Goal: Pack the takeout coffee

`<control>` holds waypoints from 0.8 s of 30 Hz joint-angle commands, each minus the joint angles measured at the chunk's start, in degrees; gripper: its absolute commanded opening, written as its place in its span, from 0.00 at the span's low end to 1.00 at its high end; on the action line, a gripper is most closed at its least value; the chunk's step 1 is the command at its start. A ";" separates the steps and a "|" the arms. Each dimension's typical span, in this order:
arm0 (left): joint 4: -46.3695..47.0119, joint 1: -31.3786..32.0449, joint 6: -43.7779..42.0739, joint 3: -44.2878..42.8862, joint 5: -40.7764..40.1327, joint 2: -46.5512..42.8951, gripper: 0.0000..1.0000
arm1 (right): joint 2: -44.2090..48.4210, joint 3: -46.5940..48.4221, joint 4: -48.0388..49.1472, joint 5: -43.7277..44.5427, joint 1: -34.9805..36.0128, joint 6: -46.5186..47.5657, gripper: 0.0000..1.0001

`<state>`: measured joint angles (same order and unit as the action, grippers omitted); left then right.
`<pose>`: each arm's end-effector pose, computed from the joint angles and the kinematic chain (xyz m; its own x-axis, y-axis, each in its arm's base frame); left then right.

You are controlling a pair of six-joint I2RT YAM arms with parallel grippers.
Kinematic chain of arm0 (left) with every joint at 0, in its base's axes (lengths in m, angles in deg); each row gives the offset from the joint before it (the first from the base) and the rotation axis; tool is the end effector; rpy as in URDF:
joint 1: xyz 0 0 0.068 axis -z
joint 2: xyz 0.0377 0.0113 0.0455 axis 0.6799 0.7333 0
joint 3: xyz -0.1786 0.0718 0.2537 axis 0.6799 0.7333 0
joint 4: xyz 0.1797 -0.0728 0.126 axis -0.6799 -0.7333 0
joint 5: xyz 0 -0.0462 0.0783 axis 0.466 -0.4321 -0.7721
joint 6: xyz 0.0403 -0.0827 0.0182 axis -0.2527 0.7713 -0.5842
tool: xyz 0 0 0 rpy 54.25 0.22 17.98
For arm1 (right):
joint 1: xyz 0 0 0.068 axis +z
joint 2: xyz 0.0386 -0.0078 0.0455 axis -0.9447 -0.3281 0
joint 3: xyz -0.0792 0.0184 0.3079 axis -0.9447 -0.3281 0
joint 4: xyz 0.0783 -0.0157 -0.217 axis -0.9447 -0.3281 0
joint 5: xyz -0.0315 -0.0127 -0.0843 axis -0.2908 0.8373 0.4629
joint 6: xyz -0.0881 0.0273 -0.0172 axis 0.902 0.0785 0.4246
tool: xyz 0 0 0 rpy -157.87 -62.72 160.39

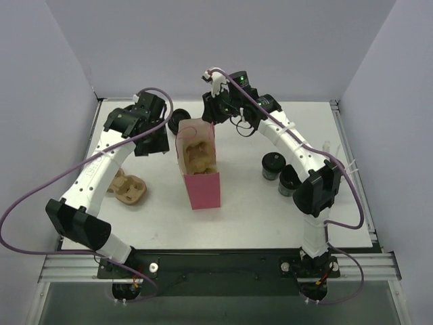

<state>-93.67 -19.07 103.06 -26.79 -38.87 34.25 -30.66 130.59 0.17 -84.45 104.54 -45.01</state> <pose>0.2692 -0.0934 0.3890 -0.8290 -0.1813 -0.5291 -0.1872 0.9814 -0.0431 0.3903 0.3002 0.4322 -0.2030 -0.1980 -0.9590 -0.8342 0.5478 0.0635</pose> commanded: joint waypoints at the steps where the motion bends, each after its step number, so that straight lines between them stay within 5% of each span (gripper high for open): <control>1: 5.11 -1.00 -0.09 4.59 -3.39 -3.49 0.64 | -0.65 2.87 -0.39 -2.77 1.02 4.31 0.19; 4: 5.99 -1.88 -0.17 8.19 -4.70 -4.81 0.64 | 0.22 1.56 -1.45 -1.46 1.55 4.93 0.00; 10: 6.70 -4.87 -0.26 7.77 -6.11 -4.73 0.64 | 7.24 -2.30 -8.20 16.80 3.47 -8.41 0.00; 17: 6.96 -5.58 -0.52 3.90 -4.27 -3.67 0.64 | 25.94 -24.70 -9.00 40.19 13.66 -34.32 0.00; 20: 6.26 -5.40 -0.44 3.54 -3.74 -4.63 0.64 | 29.13 -27.71 -10.67 44.85 15.43 -37.61 0.00; 24: 2.84 -4.79 0.87 3.02 -2.86 -6.56 0.65 | 30.28 -25.61 -12.70 42.68 15.18 -34.72 0.24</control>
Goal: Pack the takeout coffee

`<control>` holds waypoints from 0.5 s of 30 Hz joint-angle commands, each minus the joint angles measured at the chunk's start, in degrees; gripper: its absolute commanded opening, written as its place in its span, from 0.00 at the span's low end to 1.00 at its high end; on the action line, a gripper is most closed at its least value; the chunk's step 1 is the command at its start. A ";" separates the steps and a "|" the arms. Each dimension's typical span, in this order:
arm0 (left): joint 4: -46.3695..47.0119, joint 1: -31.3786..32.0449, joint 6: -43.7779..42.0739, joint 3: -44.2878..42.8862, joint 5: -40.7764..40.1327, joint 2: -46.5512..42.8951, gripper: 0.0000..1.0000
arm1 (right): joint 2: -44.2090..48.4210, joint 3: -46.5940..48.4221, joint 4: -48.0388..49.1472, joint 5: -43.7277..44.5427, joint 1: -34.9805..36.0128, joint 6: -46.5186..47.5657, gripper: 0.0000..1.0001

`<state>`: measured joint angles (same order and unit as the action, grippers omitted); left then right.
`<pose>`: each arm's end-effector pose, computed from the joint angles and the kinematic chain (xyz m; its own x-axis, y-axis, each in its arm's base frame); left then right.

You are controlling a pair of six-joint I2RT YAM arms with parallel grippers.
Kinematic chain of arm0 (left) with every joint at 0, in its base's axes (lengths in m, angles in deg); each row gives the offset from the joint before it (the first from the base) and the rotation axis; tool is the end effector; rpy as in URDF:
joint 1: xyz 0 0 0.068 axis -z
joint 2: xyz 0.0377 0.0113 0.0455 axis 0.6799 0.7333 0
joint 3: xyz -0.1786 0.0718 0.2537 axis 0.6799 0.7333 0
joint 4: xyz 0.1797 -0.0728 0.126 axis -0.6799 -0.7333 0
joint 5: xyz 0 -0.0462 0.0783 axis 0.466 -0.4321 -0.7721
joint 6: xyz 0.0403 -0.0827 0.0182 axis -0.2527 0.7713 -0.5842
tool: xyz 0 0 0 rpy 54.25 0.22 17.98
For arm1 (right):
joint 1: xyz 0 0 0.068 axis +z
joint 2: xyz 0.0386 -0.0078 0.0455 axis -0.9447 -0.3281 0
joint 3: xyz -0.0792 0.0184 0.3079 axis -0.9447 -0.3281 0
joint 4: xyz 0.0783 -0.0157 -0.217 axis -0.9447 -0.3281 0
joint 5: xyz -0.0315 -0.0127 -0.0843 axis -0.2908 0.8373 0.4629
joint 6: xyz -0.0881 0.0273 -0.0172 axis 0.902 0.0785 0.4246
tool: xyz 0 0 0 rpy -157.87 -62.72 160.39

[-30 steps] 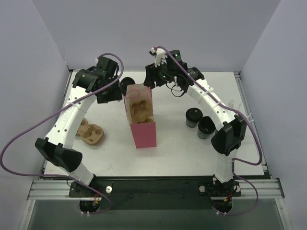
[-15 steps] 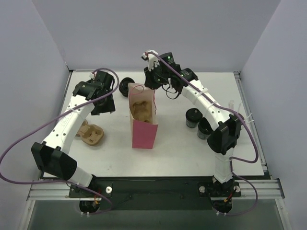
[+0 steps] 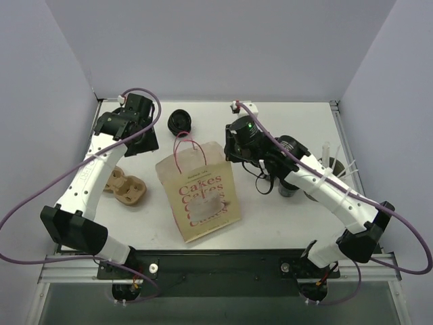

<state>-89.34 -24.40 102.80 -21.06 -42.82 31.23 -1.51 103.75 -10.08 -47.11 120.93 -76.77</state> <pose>0.2701 -0.0599 0.3825 -0.7759 -0.2531 -0.5779 -0.3049 0.9524 -0.0078 0.2272 0.2391 0.4411 -0.5287 0.0891 -0.8441 -0.3961 0.8537 0.3382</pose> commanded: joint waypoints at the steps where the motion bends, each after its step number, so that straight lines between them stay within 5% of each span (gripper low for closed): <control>1: -2.02 0.72 1.75 -2.62 1.70 -4.08 0.64 | 1.22 1.76 -2.18 4.29 -1.30 -1.65 0.28; 5: -4.83 0.81 4.30 -2.53 7.05 -7.33 0.64 | 0.16 5.01 -2.62 -1.25 -3.41 3.11 0.43; 11: -7.65 0.90 4.13 -2.19 16.64 -9.71 0.65 | -1.24 4.84 -4.82 -5.90 -5.70 3.02 0.47; 15: -3.02 1.60 3.78 6.04 22.09 -12.08 0.65 | -5.45 4.31 -4.38 -13.81 -5.70 5.39 0.47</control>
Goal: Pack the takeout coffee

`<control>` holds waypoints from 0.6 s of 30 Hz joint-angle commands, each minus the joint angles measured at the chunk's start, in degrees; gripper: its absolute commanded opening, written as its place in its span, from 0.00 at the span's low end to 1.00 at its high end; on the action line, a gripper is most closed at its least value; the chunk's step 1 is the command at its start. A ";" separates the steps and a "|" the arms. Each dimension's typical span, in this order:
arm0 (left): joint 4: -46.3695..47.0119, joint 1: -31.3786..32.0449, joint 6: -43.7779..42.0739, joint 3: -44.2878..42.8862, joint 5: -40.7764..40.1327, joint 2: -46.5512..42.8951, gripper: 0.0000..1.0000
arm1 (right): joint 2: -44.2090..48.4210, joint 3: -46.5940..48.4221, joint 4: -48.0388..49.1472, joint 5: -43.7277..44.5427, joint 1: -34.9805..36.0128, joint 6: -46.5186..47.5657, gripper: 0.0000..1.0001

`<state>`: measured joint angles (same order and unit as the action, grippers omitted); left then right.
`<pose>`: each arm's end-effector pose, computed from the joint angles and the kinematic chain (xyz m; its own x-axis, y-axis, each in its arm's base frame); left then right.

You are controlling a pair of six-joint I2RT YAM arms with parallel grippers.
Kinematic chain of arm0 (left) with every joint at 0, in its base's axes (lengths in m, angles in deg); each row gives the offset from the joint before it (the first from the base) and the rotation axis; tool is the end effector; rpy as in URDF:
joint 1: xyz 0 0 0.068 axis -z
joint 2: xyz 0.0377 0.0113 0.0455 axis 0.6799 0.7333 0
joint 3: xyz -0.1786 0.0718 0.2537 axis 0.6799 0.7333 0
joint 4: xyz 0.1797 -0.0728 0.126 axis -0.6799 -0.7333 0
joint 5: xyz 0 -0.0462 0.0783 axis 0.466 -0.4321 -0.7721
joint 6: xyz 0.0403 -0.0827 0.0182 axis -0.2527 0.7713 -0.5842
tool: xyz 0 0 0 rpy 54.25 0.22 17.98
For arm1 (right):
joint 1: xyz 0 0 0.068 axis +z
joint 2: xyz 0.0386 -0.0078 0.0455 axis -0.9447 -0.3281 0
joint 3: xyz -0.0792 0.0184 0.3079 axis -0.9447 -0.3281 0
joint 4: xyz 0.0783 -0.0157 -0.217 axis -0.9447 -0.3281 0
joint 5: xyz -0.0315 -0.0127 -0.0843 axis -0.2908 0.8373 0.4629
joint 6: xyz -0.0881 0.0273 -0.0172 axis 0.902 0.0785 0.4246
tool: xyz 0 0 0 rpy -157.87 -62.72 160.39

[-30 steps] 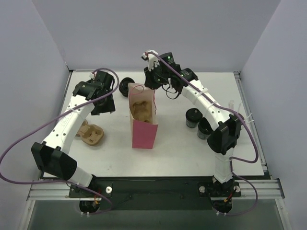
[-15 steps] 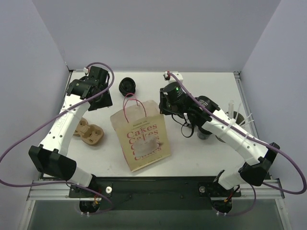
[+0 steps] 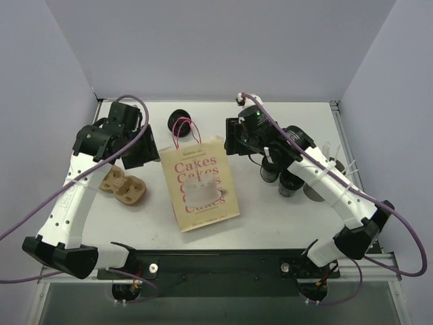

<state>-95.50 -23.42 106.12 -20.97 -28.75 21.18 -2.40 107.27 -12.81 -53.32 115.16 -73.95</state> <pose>0.2043 -0.0632 0.4088 -0.8055 -0.3116 -0.5041 -0.2113 0.9457 -0.2469 0.2453 0.2230 0.4498 -0.5384 0.0743 -0.8394 -0.4080 0.8486 0.3368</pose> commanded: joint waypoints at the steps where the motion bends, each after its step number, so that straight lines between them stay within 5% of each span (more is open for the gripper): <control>1: 5.26 0.97 0.37 8.43 9.15 -2.72 0.65 | -6.31 0.79 -1.39 -10.40 0.07 3.45 0.45; 7: 3.62 0.71 2.30 5.30 2.35 0.08 0.65 | -10.00 5.96 0.11 -10.25 -1.33 3.98 0.45; 13: 6.95 -0.61 3.27 6.78 -7.17 -1.32 0.65 | -19.48 11.86 4.15 -20.00 -7.83 6.44 0.48; 18: 6.43 -1.23 3.27 7.05 -7.62 -0.62 0.65 | -28.98 21.52 4.86 -24.38 -11.79 8.99 0.49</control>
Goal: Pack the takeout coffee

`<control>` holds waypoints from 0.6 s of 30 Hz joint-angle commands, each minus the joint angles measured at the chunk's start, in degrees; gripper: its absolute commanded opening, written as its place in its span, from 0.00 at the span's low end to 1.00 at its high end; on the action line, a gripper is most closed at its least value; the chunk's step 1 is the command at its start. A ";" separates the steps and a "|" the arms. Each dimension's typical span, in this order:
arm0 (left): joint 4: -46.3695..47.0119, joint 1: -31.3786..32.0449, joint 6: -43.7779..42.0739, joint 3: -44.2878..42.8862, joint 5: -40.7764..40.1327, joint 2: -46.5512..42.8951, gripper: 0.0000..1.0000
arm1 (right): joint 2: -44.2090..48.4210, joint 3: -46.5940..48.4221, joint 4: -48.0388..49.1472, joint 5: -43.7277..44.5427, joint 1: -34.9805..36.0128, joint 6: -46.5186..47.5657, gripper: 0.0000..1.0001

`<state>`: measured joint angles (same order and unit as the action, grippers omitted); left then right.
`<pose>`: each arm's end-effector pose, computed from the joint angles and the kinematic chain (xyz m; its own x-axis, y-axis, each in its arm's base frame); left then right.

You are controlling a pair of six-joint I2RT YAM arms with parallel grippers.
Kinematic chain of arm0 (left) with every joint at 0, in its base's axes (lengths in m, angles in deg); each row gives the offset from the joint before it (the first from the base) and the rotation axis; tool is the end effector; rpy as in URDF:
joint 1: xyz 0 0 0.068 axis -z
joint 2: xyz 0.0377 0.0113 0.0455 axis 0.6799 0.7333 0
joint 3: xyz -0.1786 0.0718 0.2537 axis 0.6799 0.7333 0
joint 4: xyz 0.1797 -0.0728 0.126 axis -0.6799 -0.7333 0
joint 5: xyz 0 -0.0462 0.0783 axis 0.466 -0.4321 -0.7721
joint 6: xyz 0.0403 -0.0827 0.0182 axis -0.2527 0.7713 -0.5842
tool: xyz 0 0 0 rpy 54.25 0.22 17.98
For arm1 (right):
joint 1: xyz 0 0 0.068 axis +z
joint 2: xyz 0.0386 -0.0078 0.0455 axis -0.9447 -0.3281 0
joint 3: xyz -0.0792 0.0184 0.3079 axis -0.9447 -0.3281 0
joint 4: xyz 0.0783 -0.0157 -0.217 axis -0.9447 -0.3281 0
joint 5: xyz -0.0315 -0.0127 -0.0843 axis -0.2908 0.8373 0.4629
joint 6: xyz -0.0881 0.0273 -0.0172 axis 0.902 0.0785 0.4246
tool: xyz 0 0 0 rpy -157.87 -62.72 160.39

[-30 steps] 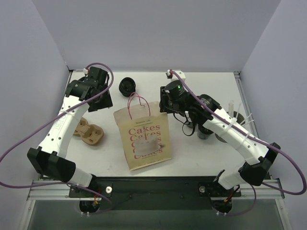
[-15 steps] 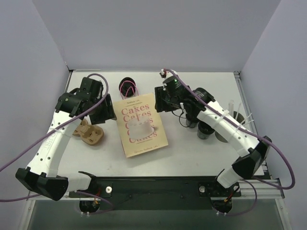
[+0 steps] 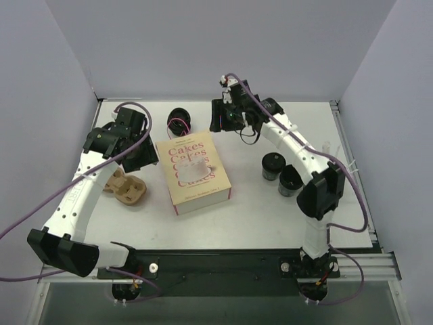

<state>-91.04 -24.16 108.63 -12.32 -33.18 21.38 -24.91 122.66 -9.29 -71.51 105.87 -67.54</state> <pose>0.2141 -0.0568 0.3741 -0.8014 -0.3527 -0.4830 -0.3075 0.9357 -0.1731 0.3659 0.2747 0.4039 -0.6043 -0.0265 -0.7963 -0.5204 0.7699 0.3693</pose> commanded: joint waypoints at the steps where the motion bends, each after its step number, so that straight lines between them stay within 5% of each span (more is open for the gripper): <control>1: 1.53 -0.48 0.84 -1.61 -2.57 -0.82 0.65 | -9.18 7.19 1.42 -6.65 -2.85 2.68 0.50; 18: -0.14 -0.57 0.67 1.47 1.91 -2.66 0.65 | -22.13 9.58 14.69 -11.23 -5.49 -1.37 0.45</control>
<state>-91.22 -24.47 109.09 -10.59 -31.68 19.04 -46.38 131.09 0.57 -80.42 100.52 -67.70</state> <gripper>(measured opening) 0.647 0.449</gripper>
